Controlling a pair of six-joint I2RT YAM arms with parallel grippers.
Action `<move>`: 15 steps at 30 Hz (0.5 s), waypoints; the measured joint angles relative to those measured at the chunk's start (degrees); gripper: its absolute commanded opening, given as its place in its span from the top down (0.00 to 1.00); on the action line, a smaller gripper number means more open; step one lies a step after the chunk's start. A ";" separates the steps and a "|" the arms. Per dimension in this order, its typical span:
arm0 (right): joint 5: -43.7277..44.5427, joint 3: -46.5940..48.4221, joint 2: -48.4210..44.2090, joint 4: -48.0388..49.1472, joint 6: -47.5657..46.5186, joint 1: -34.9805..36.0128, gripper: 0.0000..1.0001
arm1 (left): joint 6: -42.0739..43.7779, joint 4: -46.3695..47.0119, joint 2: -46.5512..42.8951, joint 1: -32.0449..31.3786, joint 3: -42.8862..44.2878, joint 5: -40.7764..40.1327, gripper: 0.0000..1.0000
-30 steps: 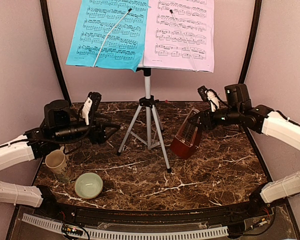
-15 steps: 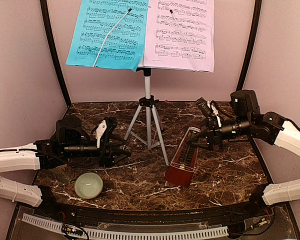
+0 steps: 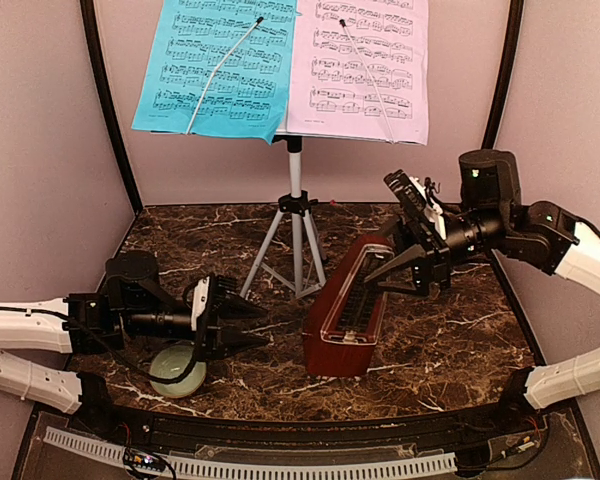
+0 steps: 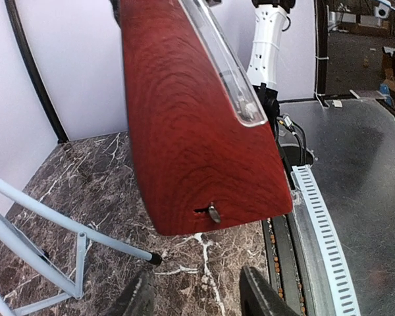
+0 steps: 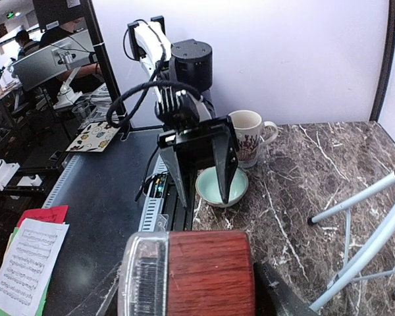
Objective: Set up the instrument practice props
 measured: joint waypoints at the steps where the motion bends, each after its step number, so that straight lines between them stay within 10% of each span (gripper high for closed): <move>1: 0.02 0.92 0.35 0.00 -0.37 0.68 0.77 | 1.40 -0.07 0.13 -1.07 0.00 -0.81 0.56; 15: 5.81 6.01 3.78 -5.42 -3.26 8.37 0.80 | 9.20 -0.42 6.54 -9.29 1.31 -8.09 0.60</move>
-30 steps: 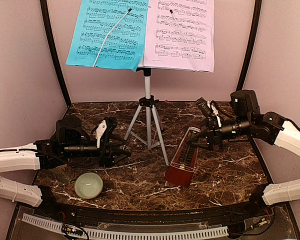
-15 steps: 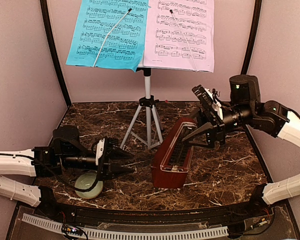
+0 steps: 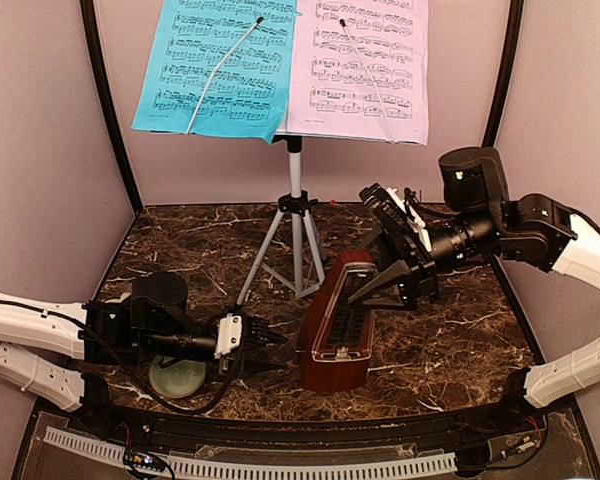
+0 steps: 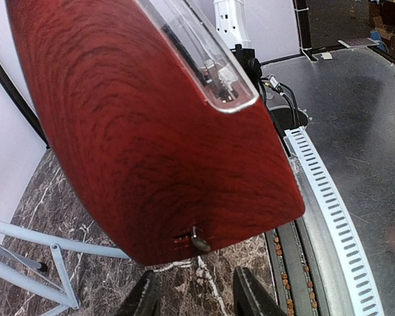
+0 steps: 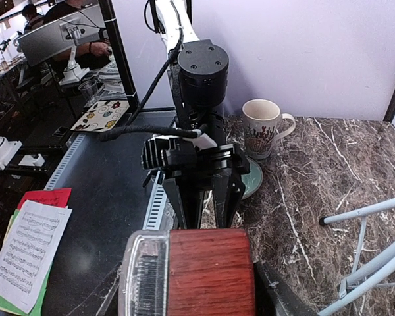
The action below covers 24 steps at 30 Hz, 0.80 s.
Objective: Set up the instrument practice props
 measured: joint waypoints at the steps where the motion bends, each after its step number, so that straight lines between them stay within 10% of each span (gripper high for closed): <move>1: 0.46 0.39 0.22 -0.39 -0.37 0.37 0.80 | -0.02 0.04 0.55 -0.20 0.15 -0.20 0.60; 7: 2.16 1.60 1.16 -1.66 -1.38 1.97 0.81 | -0.26 0.57 1.75 -0.26 0.26 -0.72 0.58; 14: 3.50 2.69 1.51 -3.45 -2.54 3.30 0.82 | -1.57 2.05 1.99 -0.26 0.42 0.48 0.17; 24: 4.92 5.66 2.51 -5.88 -4.17 6.86 0.83 | -3.69 2.12 4.46 -0.26 2.38 4.37 0.17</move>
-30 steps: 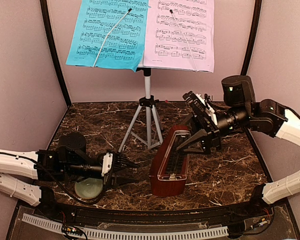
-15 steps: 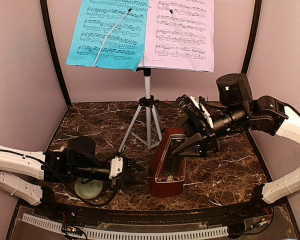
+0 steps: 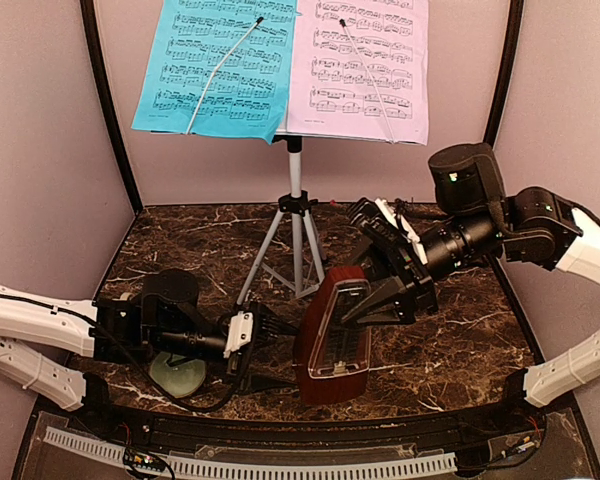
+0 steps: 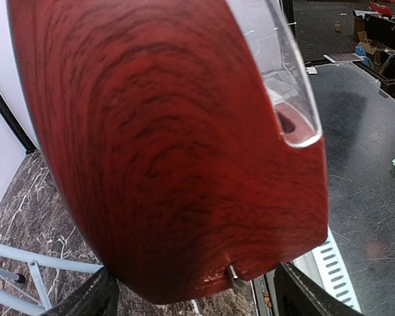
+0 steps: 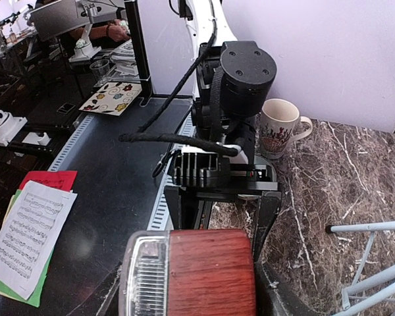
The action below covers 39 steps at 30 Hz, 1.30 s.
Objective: Set up the instrument practice props
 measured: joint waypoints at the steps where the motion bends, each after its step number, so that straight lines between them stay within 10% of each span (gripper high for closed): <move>1: 0.26 0.35 0.11 -0.39 -0.28 0.39 0.83 | -0.15 -0.02 0.20 0.00 0.11 0.22 0.18; 39: 5.33 3.13 1.77 -4.74 -2.14 4.15 0.88 | -0.09 -0.85 1.40 0.02 1.18 0.02 0.39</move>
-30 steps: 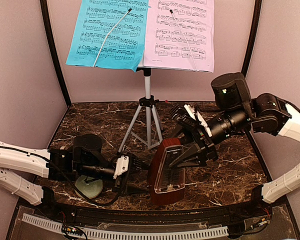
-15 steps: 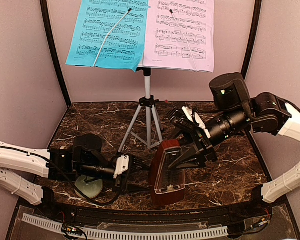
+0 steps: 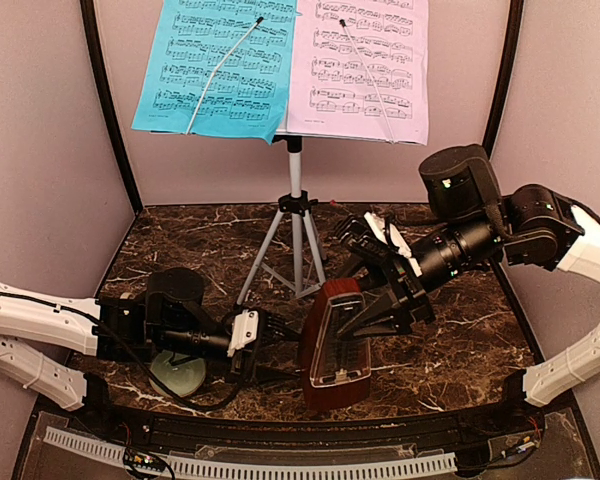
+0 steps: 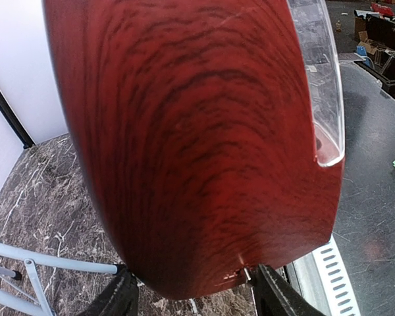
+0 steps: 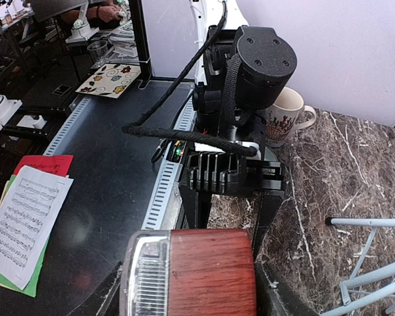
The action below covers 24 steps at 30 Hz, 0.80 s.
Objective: Set up the instrument practice props
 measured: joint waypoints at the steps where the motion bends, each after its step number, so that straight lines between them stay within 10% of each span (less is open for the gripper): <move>1: 0.02 0.00 0.00 0.02 0.00 0.02 0.88 | 0.09 0.00 0.00 0.00 0.00 0.02 0.39; 24: 0.07 0.00 0.00 0.11 0.20 0.04 0.88 | 0.17 -0.04 0.00 0.00 0.00 -0.13 0.41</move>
